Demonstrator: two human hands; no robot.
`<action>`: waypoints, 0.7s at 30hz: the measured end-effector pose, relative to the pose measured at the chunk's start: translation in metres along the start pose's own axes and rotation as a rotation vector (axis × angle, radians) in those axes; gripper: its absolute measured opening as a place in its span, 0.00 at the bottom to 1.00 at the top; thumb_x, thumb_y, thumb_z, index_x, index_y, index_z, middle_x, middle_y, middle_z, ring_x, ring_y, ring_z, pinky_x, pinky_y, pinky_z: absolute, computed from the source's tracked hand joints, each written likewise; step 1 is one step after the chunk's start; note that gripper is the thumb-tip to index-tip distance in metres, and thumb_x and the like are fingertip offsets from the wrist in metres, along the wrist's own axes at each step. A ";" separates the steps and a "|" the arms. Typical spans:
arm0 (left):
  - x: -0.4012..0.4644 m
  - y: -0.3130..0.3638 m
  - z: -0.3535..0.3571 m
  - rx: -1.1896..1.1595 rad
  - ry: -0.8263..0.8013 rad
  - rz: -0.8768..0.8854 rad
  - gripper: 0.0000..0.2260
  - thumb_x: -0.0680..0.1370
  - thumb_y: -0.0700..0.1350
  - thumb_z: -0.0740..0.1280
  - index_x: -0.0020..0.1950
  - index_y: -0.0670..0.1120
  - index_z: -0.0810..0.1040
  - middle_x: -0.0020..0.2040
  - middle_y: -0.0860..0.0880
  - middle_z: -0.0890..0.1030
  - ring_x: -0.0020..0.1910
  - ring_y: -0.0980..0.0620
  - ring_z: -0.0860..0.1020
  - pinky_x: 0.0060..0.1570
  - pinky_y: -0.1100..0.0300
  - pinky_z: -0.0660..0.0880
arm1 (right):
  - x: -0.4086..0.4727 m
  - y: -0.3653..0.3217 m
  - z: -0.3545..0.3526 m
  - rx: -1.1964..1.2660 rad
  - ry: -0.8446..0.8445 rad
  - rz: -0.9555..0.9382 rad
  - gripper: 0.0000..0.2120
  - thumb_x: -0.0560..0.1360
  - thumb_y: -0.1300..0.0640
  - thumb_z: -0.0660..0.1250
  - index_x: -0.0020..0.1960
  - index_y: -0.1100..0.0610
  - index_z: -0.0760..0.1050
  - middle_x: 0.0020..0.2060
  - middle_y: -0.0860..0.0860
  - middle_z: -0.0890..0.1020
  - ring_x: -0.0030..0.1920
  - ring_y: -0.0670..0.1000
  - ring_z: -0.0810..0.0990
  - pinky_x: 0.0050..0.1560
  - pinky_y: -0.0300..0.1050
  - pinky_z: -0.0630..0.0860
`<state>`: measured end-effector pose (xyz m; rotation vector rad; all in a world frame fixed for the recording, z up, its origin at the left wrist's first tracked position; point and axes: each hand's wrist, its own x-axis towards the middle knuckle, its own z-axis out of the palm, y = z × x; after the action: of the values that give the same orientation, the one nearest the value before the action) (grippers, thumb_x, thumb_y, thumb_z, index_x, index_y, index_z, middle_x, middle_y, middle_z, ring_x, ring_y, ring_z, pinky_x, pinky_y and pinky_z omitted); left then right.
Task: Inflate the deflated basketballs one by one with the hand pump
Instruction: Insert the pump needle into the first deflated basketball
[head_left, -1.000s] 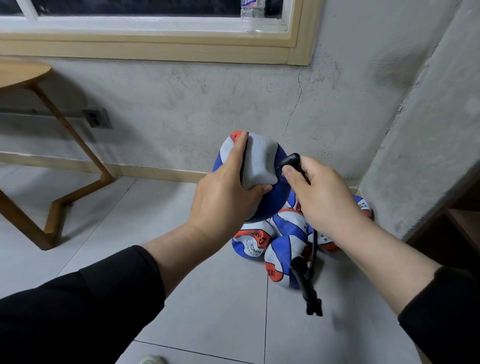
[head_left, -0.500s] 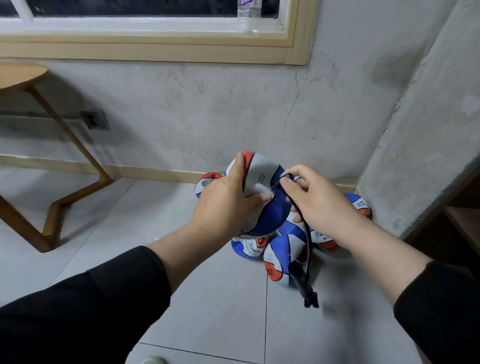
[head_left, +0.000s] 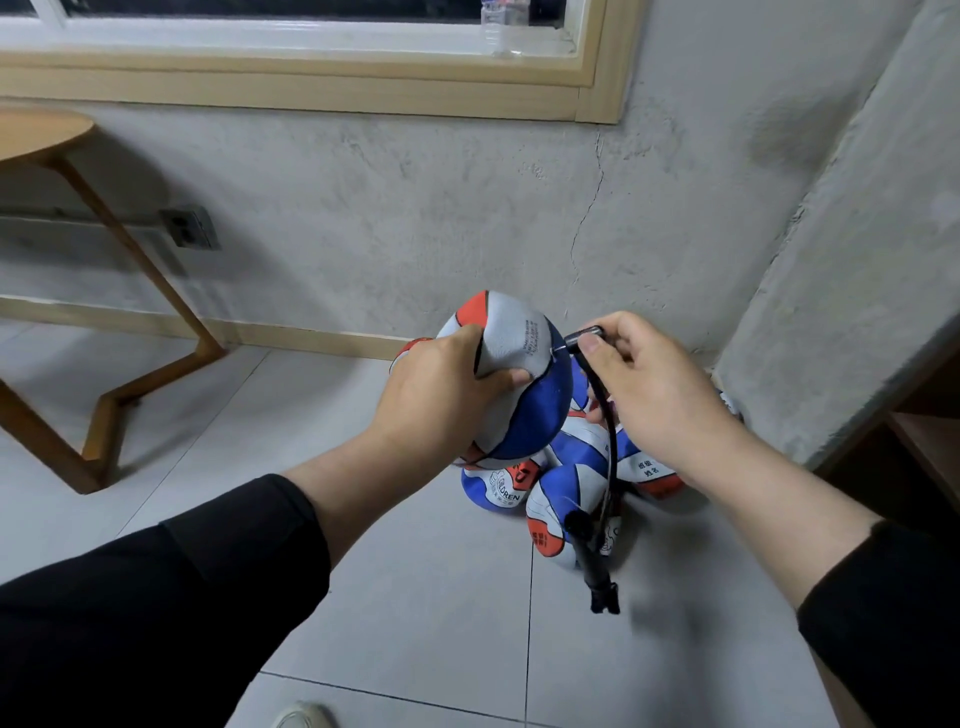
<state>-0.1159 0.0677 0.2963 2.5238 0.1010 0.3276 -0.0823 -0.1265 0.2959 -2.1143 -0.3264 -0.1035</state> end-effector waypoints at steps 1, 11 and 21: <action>0.001 -0.001 0.000 -0.007 0.008 -0.002 0.22 0.78 0.60 0.71 0.46 0.41 0.73 0.37 0.43 0.78 0.40 0.41 0.74 0.37 0.50 0.64 | 0.000 0.001 0.001 -0.027 0.006 -0.009 0.07 0.84 0.50 0.61 0.53 0.51 0.76 0.42 0.50 0.83 0.37 0.53 0.83 0.46 0.57 0.81; -0.005 0.006 -0.007 0.099 0.007 -0.022 0.23 0.80 0.60 0.68 0.38 0.45 0.67 0.32 0.48 0.70 0.37 0.44 0.70 0.36 0.51 0.60 | 0.002 0.001 0.009 -0.111 0.029 -0.058 0.08 0.84 0.52 0.62 0.51 0.54 0.77 0.33 0.50 0.81 0.33 0.51 0.82 0.42 0.50 0.83; -0.013 0.013 -0.006 0.048 0.057 -0.010 0.25 0.81 0.56 0.69 0.32 0.45 0.63 0.29 0.47 0.68 0.32 0.44 0.67 0.36 0.51 0.56 | 0.002 -0.001 0.020 -0.085 0.056 -0.068 0.09 0.83 0.51 0.63 0.49 0.54 0.78 0.32 0.50 0.81 0.36 0.55 0.82 0.45 0.60 0.81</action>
<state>-0.1301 0.0580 0.3060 2.5609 0.1453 0.3970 -0.0819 -0.1091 0.2864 -2.1806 -0.3669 -0.2194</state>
